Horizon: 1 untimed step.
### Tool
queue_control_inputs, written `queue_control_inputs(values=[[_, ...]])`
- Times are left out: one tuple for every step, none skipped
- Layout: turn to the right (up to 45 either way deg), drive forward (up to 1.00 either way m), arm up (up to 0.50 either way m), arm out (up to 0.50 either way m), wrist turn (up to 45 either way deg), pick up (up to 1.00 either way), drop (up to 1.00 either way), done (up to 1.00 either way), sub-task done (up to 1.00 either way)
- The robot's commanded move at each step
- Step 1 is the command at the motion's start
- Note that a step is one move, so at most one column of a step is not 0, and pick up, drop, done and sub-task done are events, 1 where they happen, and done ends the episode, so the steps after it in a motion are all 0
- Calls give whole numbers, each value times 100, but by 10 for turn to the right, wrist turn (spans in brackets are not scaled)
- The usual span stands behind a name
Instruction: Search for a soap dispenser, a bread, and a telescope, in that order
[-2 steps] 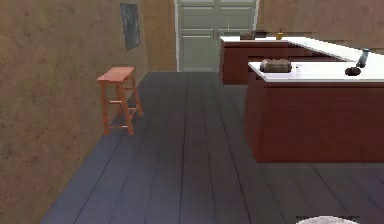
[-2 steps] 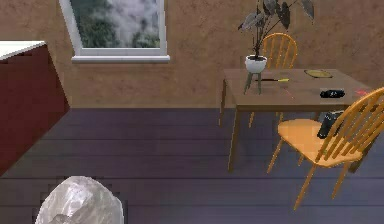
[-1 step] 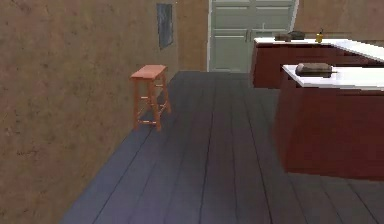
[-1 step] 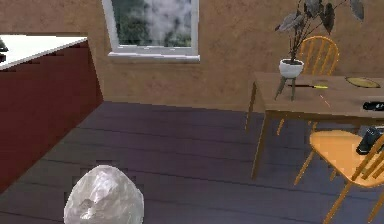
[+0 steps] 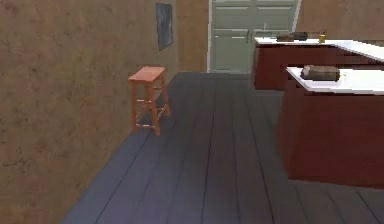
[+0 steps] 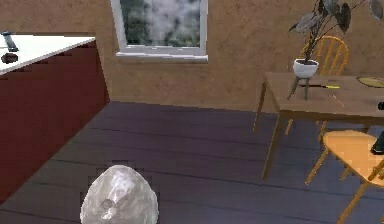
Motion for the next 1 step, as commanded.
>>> queue_control_inputs(values=[[30, 0, 0, 0, 0, 0, 0, 0, 0]])
